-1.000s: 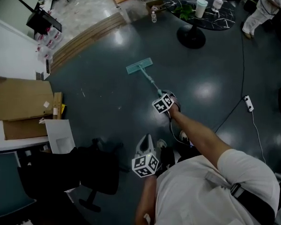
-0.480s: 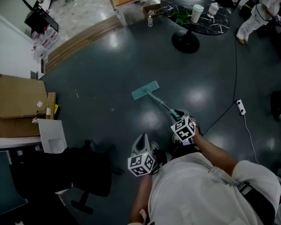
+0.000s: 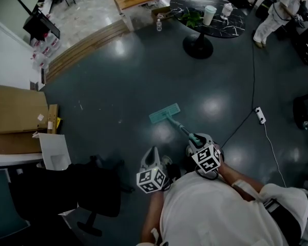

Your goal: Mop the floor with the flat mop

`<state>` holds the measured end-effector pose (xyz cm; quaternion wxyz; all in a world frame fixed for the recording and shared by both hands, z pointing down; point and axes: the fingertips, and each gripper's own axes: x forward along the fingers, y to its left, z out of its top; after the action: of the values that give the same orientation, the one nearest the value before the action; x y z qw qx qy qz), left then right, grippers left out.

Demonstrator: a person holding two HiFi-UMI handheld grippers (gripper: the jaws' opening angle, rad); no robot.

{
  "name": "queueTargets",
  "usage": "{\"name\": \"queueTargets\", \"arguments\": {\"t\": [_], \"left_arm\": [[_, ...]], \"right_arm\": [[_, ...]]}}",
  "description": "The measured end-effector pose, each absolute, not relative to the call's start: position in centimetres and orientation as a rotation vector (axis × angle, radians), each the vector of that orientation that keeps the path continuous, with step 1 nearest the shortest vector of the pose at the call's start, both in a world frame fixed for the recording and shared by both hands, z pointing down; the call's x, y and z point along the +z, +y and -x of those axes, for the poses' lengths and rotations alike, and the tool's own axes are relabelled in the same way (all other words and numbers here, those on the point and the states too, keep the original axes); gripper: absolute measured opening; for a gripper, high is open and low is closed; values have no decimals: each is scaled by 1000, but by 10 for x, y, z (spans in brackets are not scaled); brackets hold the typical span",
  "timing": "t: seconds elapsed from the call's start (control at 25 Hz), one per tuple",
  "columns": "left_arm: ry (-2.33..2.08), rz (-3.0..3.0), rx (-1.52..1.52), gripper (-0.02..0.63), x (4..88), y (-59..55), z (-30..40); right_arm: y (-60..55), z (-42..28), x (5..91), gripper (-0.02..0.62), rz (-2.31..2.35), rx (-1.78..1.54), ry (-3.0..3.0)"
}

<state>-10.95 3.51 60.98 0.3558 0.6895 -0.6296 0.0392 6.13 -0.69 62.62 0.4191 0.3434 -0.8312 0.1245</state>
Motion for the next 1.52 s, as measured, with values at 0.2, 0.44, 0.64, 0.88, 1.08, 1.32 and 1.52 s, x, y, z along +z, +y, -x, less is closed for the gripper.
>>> {"name": "queueTargets", "arguments": {"t": [0.2,0.44,0.64,0.88,1.08,1.32,1.52], "left_arm": [[-1610,-1780,109,5,613,41,106],[-1611,-1748,124,5,621,52,113],[-1614,-1734,126,5,624,51,114],[-1608,-1727,127,5,627,49,113],[-1605,-1713,135,5,626,52,110],[-1627,-1659,178,5,633,66,119],[-1664,-1619,167,5,637,72,134]], "right_arm": [[-6,-56,625,110,-862,323,-2091],[27,-47,638,115,-780,369,-2076],[25,-42,653,118,-761,362,-2070],[-32,-18,696,117,-807,263,-2077],[-126,34,737,114,-866,157,-2085],[-220,78,764,114,-909,161,-2057],[-239,70,765,112,-936,172,-2050]]}}
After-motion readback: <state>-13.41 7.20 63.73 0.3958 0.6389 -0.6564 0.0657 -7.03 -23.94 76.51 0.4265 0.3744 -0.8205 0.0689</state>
